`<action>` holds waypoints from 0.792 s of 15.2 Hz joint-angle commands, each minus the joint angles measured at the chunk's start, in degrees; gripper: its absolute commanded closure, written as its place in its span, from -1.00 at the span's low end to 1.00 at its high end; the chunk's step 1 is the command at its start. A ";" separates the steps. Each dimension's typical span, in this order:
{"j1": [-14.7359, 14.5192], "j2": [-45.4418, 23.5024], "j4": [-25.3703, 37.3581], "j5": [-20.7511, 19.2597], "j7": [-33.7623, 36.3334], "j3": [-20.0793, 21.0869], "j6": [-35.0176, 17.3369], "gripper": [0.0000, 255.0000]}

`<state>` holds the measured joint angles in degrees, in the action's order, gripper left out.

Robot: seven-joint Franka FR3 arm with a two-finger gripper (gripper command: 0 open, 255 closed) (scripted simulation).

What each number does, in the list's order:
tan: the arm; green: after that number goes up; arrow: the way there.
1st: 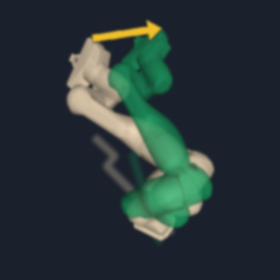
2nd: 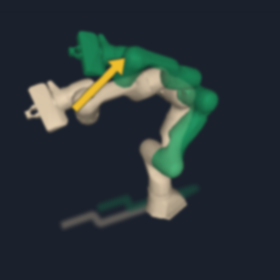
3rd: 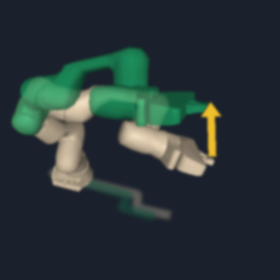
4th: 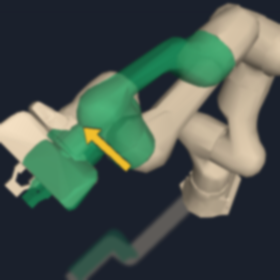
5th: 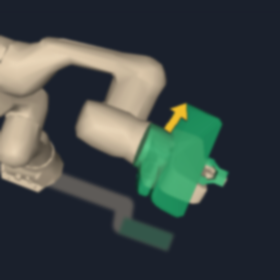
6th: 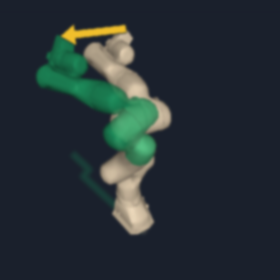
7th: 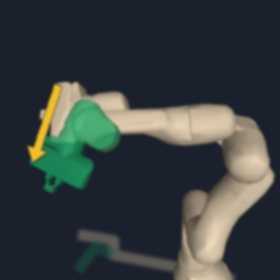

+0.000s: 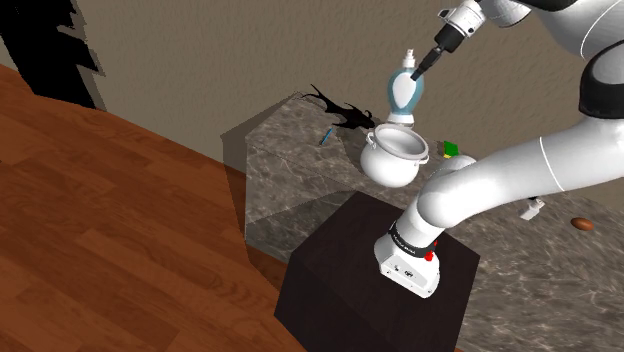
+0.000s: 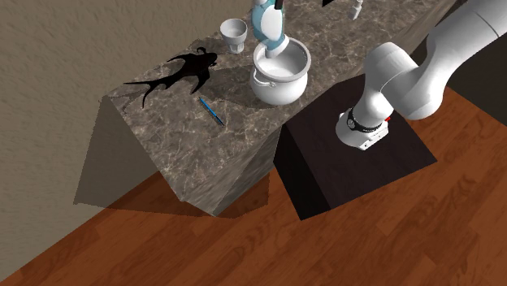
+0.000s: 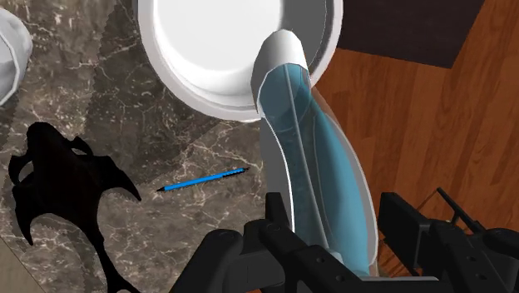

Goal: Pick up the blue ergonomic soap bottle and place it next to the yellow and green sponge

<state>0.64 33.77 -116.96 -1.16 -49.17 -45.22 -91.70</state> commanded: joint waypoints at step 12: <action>0.07 -1.53 4.43 -6.45 -17.59 -18.39 2.23 1.00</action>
<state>0.93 32.46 -113.03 -7.09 -65.17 -61.85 -89.59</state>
